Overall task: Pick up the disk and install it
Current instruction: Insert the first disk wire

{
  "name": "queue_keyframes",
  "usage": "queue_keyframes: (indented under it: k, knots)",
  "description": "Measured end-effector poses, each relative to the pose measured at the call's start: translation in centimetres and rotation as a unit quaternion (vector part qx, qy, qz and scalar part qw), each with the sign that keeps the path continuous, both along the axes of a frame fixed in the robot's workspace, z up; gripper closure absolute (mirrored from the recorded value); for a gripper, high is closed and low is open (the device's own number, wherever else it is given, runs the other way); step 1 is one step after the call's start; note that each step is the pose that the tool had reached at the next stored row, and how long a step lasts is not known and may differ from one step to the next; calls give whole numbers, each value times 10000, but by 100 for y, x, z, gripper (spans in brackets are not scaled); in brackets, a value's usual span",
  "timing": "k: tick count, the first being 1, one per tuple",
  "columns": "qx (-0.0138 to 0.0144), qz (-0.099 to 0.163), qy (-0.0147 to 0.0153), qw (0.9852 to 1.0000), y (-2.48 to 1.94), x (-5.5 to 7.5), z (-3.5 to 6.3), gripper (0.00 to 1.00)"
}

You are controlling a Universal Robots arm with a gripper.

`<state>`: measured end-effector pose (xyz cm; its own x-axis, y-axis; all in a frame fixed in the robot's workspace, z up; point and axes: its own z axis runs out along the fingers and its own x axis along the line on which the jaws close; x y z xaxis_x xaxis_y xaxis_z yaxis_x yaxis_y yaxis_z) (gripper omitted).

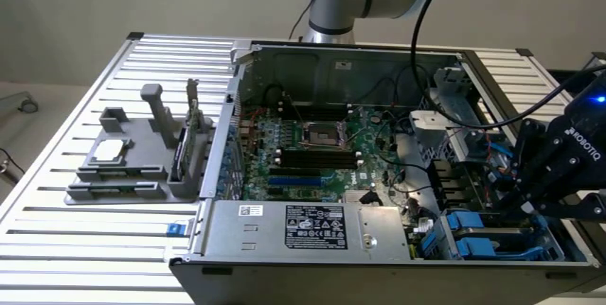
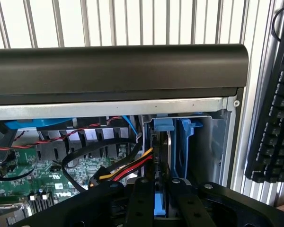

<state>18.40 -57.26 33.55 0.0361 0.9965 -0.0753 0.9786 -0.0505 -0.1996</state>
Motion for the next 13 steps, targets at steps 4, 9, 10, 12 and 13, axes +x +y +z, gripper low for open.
queue_keyframes:
  k: [4, 9, 10, 12, 13]
  knots:
    - [0, 0, 18, 10000, 0, 2, -1, 84]
    - [-2, 0, 33, 10000, 0, 13, -7, 84]
    - [-3, -1, 35, 10000, -1, 15, -8, 84]
    - [-3, 0, 39, 10000, 0, 17, -14, 84]
    - [-2, 0, 42, 10000, 0, 18, -18, 84]
